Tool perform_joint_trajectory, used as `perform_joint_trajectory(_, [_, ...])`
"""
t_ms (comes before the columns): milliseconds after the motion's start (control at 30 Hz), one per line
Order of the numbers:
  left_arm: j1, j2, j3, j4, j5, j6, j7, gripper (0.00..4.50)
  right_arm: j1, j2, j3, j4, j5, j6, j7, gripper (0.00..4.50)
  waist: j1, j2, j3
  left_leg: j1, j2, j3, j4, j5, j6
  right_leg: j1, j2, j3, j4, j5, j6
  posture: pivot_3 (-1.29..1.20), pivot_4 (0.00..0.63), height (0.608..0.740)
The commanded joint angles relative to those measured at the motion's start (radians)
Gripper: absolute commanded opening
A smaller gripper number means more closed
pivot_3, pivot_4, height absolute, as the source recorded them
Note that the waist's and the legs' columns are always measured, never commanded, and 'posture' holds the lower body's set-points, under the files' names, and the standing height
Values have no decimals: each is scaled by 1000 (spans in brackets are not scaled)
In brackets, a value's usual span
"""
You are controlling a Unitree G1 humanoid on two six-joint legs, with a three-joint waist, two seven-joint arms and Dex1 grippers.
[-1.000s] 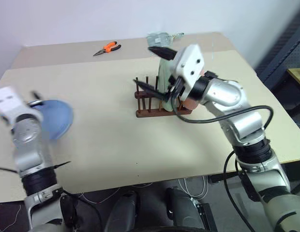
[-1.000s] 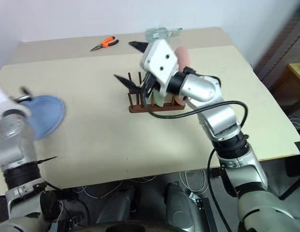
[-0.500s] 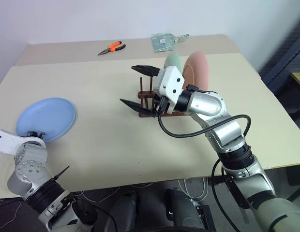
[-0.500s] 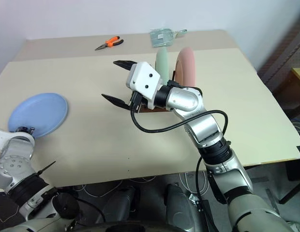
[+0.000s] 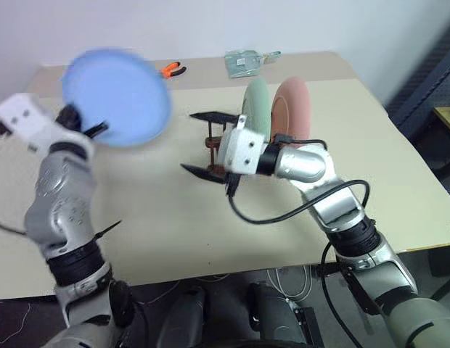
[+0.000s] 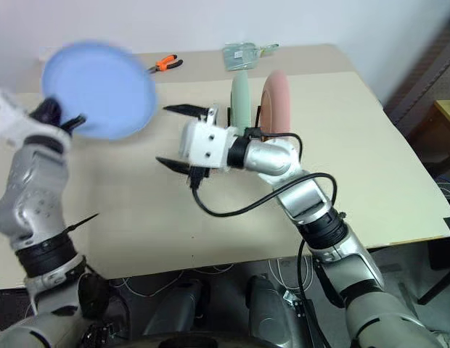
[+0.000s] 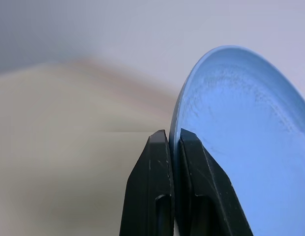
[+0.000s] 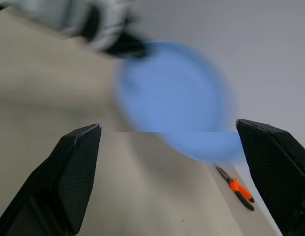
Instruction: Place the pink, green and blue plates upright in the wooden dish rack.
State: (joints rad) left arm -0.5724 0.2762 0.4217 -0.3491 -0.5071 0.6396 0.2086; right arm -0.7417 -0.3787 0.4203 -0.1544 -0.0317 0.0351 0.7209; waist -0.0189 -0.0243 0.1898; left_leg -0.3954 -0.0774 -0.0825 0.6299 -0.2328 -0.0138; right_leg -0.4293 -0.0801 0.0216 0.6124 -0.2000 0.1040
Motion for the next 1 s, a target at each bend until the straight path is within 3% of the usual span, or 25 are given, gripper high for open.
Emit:
perform_joint_trajectory(33, [-51,-1,-64,-59,22,-11,-9,22,-78,37,-3,77,-81,-75,-46,4500,-6,0,0,1,0,0,-1,0,0,0,0,1,0,0,0,0,150,738])
perform_joint_trajectory(233, [-106,-32,-134,-93,18,5,-18,22,-177,101,14,264,-205,-133,-120,4500,0,0,0,2,3,-1,-2,1,-2,0,3,0,1,1,-1,0,150,738])
perform_joint_trajectory(267, [-107,-35,-140,-97,19,10,-17,1,-195,108,18,304,-236,-141,-142,4240,2,0,0,2,2,-1,-2,1,-2,0,3,0,1,1,-1,0,150,738])
perform_joint_trajectory(333, [-102,-41,-149,-102,19,16,-19,0,-222,122,21,366,-278,-153,-179,3661,4,0,0,1,2,0,-1,1,-2,0,2,0,1,1,-1,0,150,738])
perform_joint_trajectory(467, [-85,-54,-155,-112,14,25,-27,0,-241,129,25,415,-339,-177,-211,1447,6,0,1,1,1,-1,-1,1,-2,0,2,0,1,1,-1,0,150,738])
perform_joint_trajectory(567, [-80,-66,-146,-114,-2,19,-40,0,-235,135,19,408,-358,-181,-216,60,4,0,1,1,1,-1,-1,1,-2,0,2,0,1,1,-1,0,150,738])
perform_joint_trajectory(700, [-100,-86,-106,-108,-30,2,-36,1412,-230,130,22,387,-394,-190,-221,0,2,0,1,1,1,-1,-1,1,-2,0,2,0,1,1,-1,0,150,738])
perform_joint_trajectory(800, [-135,-89,-41,-87,-50,-38,-13,2938,-227,127,22,383,-408,-196,-220,0,2,0,1,1,1,-1,-1,1,-2,0,2,0,1,1,-1,0,150,738])
perform_joint_trajectory(1000, [-155,77,94,12,51,-160,-11,2938,-217,117,-8,366,-405,-232,-239,0,-2,0,1,2,2,-1,-2,2,-3,-1,3,0,1,1,-1,0,150,738])
